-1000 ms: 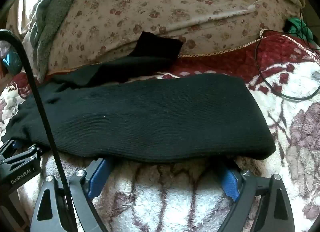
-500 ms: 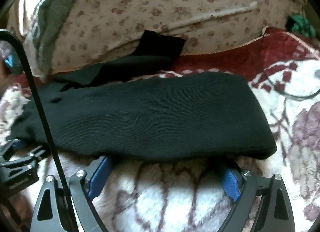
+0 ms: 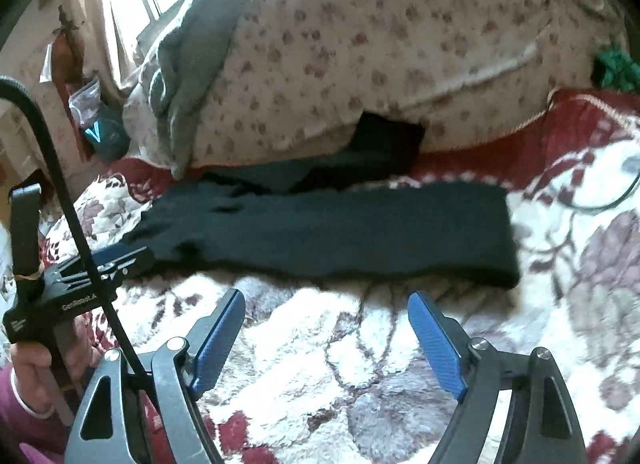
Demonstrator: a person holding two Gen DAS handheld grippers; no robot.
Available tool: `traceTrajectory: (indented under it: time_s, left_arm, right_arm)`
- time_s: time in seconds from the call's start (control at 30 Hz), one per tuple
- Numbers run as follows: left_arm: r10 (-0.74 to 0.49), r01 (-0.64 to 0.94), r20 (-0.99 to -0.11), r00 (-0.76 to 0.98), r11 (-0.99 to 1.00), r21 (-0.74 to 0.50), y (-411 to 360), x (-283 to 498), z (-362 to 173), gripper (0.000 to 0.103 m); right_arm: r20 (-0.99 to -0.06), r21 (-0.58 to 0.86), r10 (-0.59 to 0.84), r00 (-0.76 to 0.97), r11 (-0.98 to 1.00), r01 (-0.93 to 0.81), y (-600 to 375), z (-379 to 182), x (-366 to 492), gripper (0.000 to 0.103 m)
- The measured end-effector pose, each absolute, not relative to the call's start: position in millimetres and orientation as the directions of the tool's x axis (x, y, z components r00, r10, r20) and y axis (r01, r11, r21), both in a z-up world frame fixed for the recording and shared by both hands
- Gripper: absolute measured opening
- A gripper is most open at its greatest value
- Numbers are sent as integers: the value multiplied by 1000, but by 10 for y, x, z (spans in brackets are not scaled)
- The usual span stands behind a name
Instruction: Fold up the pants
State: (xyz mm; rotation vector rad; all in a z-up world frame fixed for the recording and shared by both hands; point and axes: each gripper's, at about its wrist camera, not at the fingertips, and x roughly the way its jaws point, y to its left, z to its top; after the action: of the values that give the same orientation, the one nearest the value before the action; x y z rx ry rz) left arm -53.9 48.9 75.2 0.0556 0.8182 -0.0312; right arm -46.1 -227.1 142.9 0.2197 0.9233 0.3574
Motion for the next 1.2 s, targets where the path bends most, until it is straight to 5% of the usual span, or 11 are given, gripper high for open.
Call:
traceTrajectory:
  time_s: [0.43, 1.2]
  left_arm:
    - [-7, -55, -732, 681, 997, -61, 1281, -744, 792, 81]
    - [57, -264, -783, 619, 954, -139, 2099, -636, 546, 81]
  right_arm:
    - [-772, 367, 299, 560, 930, 8, -2856, 1494, -419, 83]
    - [-788, 337, 303, 535, 941, -36, -2492, 1358, -371, 82]
